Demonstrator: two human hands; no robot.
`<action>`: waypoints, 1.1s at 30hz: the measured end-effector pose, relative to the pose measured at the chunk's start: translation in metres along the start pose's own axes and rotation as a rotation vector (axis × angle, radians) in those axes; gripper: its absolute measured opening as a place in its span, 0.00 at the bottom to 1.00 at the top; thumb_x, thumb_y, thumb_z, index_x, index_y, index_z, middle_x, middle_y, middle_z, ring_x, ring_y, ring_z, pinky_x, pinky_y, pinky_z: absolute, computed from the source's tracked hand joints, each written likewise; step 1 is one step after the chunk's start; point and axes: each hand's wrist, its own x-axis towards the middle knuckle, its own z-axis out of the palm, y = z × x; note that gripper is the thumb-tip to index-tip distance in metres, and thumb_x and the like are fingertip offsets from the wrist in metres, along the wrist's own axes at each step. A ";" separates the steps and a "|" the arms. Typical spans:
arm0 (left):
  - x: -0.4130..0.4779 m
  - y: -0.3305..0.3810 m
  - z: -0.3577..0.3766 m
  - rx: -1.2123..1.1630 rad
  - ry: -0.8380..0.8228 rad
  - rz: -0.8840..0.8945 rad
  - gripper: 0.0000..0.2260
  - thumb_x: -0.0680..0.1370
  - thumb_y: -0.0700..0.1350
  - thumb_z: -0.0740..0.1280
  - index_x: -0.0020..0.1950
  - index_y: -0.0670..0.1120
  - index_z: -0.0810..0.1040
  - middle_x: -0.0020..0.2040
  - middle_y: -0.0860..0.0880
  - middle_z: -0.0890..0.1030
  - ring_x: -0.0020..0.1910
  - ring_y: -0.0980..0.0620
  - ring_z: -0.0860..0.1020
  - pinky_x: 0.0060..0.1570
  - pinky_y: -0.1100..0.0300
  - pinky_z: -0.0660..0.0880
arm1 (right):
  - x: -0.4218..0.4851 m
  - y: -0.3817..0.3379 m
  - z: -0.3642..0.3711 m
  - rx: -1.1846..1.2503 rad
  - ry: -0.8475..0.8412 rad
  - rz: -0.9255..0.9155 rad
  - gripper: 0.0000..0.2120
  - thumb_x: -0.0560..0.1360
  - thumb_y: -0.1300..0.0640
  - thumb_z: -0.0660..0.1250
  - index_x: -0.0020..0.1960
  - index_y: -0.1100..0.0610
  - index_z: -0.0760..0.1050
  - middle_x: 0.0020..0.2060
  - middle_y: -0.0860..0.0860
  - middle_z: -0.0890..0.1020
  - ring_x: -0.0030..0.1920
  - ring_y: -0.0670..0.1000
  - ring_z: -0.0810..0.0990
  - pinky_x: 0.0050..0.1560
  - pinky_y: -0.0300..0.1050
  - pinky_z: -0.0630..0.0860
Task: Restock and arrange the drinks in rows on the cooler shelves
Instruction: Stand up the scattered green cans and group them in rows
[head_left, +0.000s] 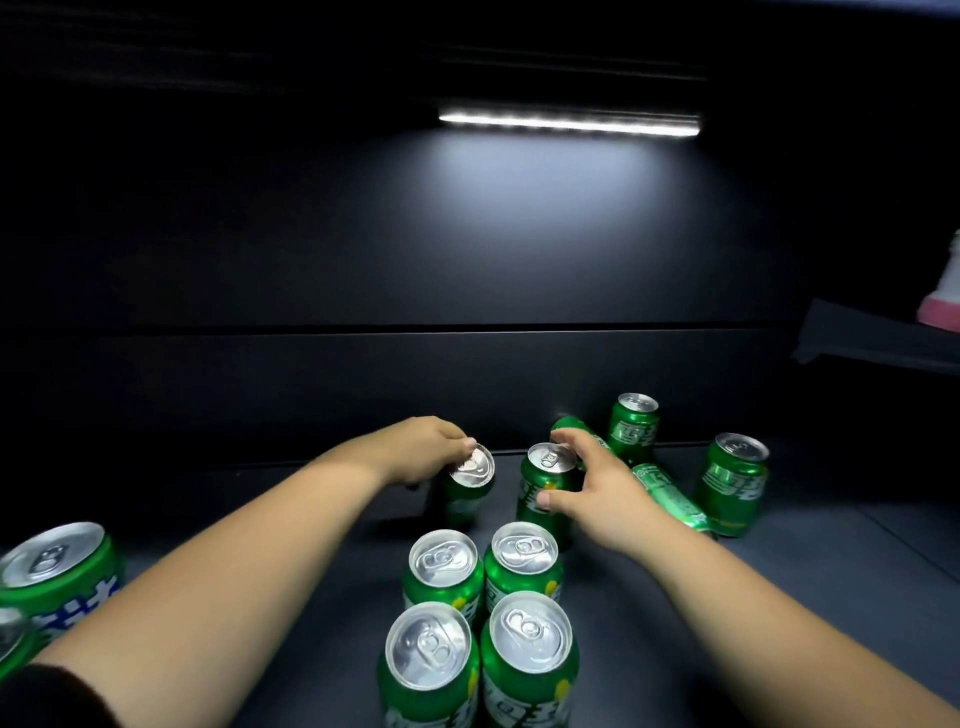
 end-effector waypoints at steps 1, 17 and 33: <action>-0.001 -0.001 0.000 -0.033 -0.018 -0.024 0.16 0.82 0.56 0.61 0.47 0.46 0.80 0.38 0.47 0.77 0.34 0.50 0.73 0.31 0.61 0.72 | -0.001 -0.001 -0.001 0.003 -0.019 -0.003 0.37 0.67 0.56 0.79 0.72 0.49 0.68 0.63 0.46 0.75 0.63 0.46 0.74 0.62 0.37 0.67; -0.014 0.002 0.001 -0.026 0.000 0.137 0.25 0.62 0.49 0.81 0.57 0.55 0.80 0.53 0.55 0.83 0.53 0.55 0.80 0.58 0.59 0.76 | -0.006 -0.025 -0.006 0.114 0.075 0.092 0.29 0.67 0.58 0.79 0.65 0.51 0.71 0.54 0.49 0.78 0.53 0.49 0.78 0.50 0.39 0.73; -0.083 0.171 -0.015 0.241 -0.101 0.354 0.28 0.64 0.46 0.81 0.63 0.54 0.79 0.55 0.59 0.81 0.53 0.60 0.79 0.56 0.62 0.75 | -0.071 -0.026 -0.150 0.258 -0.083 -0.074 0.27 0.66 0.58 0.79 0.59 0.43 0.71 0.54 0.49 0.82 0.55 0.50 0.83 0.56 0.50 0.80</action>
